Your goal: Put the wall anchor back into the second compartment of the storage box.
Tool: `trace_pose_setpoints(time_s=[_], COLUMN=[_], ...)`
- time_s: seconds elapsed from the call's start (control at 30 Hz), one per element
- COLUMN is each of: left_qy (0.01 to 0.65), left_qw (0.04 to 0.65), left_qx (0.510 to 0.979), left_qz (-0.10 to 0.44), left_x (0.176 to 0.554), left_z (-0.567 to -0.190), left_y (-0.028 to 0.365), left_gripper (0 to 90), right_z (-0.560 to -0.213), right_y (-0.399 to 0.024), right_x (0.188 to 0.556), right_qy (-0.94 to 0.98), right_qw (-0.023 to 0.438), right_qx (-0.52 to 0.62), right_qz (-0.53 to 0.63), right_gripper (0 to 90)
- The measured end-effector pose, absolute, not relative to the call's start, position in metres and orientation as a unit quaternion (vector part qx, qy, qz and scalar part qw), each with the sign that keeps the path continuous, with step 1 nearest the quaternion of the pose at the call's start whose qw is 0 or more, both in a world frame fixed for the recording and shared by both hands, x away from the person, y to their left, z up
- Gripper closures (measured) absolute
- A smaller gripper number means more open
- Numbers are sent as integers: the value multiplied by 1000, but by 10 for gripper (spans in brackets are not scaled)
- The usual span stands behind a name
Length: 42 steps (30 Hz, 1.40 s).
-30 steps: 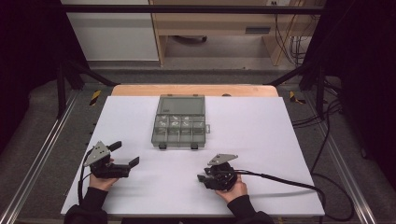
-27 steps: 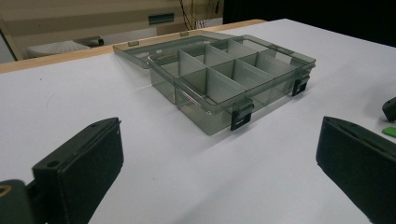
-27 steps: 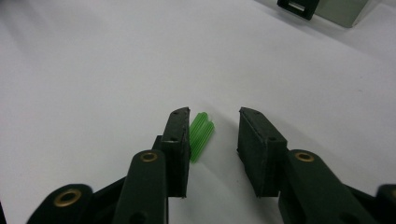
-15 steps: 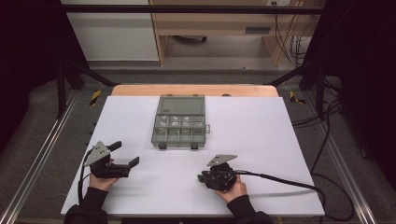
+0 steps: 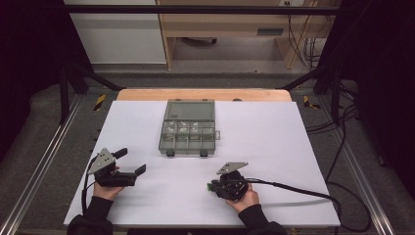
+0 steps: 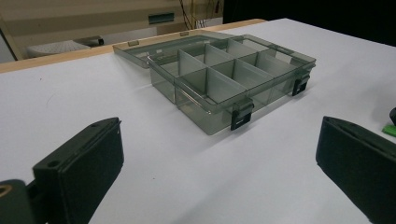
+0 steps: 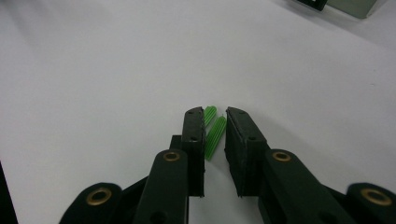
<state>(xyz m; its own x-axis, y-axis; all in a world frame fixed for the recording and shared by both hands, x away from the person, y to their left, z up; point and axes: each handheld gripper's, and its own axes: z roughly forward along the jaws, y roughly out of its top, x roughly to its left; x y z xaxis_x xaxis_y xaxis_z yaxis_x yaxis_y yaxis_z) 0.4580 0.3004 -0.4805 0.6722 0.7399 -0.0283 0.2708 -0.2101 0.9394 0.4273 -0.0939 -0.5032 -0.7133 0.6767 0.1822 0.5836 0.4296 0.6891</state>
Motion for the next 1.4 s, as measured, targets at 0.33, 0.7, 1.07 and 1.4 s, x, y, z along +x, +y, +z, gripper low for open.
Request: trace_pose_setpoints(time_s=[0.33, 0.7, 1.07, 1.4], left_qy=[339, 339, 338, 338], left_qw=[529, 530, 529, 530], left_qx=[746, 746, 746, 746], left_qz=[221, 221, 222, 222], left_x=[458, 458, 458, 458], left_z=[-481, -481, -481, -481], left_y=[300, 301, 300, 300], left_gripper=[7, 7, 7, 5], right_z=[-503, -500, -480, -458], right_y=[-94, -95, -103, -110], right_x=[428, 429, 434, 444], right_qy=[842, 839, 818, 794], right_qw=[57, 57, 79, 100], right_qx=[380, 384, 386, 394], right_qz=[379, 382, 418, 452], right_gripper=[839, 844, 844, 845])
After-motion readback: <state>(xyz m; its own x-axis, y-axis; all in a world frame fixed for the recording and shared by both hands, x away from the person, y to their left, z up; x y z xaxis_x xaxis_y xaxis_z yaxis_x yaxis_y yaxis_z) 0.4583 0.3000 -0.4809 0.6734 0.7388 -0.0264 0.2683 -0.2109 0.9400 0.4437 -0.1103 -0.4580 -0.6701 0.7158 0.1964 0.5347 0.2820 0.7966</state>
